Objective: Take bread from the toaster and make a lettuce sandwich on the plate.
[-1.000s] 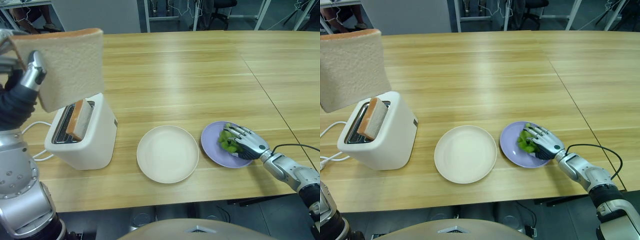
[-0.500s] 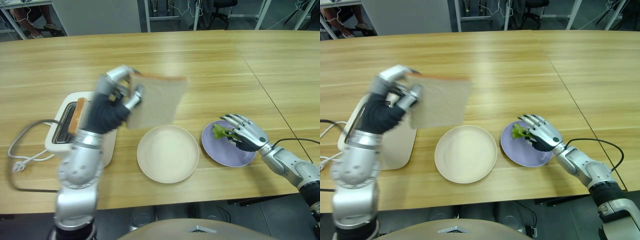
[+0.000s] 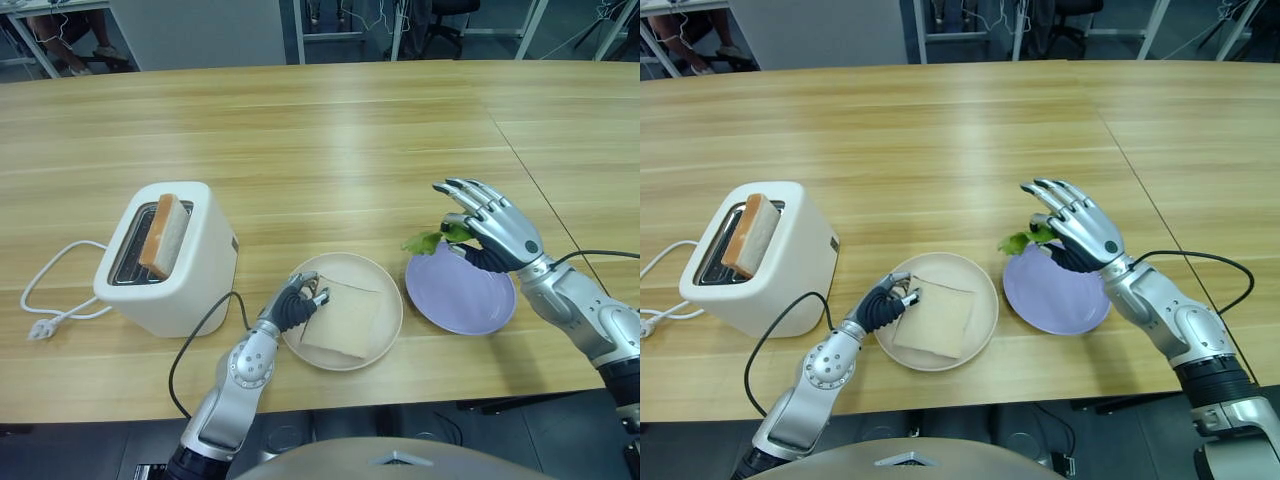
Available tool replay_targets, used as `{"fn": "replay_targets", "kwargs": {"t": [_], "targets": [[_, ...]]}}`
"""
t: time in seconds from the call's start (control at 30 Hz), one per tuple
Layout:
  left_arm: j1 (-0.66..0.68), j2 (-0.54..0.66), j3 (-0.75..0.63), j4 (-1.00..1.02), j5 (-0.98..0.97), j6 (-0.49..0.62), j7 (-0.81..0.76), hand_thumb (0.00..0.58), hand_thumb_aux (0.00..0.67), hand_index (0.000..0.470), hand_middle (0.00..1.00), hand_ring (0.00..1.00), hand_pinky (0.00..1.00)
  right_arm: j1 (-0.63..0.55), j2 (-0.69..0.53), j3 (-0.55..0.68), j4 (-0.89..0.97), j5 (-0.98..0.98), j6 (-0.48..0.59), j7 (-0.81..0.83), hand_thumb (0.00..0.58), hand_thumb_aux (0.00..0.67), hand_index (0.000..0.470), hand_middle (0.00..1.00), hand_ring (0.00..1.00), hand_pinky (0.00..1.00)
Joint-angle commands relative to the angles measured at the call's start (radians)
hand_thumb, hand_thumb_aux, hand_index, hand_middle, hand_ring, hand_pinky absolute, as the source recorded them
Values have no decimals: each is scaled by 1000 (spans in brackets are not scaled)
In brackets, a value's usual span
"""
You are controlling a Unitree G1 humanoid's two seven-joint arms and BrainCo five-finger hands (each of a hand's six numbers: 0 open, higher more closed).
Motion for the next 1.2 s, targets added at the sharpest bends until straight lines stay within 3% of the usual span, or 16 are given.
{"fn": "replay_targets", "kwargs": {"t": [0.03,0.33,0.67,0.87,1.2], "targets": [[-27,33,-48,80,133,13,34,0,0,0,0,0,0,-33,42,15,-36,12,6,57,580,670,460,0,0,0],[-92,57,-41,8,334,-72,194,0,0,0,0,0,0,-93,189,126,-25,-35,-11,129,580,670,460,0,0,0],[-55,21,55,-305,377,-148,222,0,0,0,0,0,0,-100,296,245,17,-88,-9,159,580,670,460,0,0,0],[-7,54,291,-500,387,-118,166,0,0,0,0,0,0,-73,358,313,25,-93,-8,191,580,670,460,0,0,0],[59,124,721,-539,337,-96,92,0,0,0,0,0,0,14,363,399,13,-120,-1,234,580,670,460,0,0,0]]}}
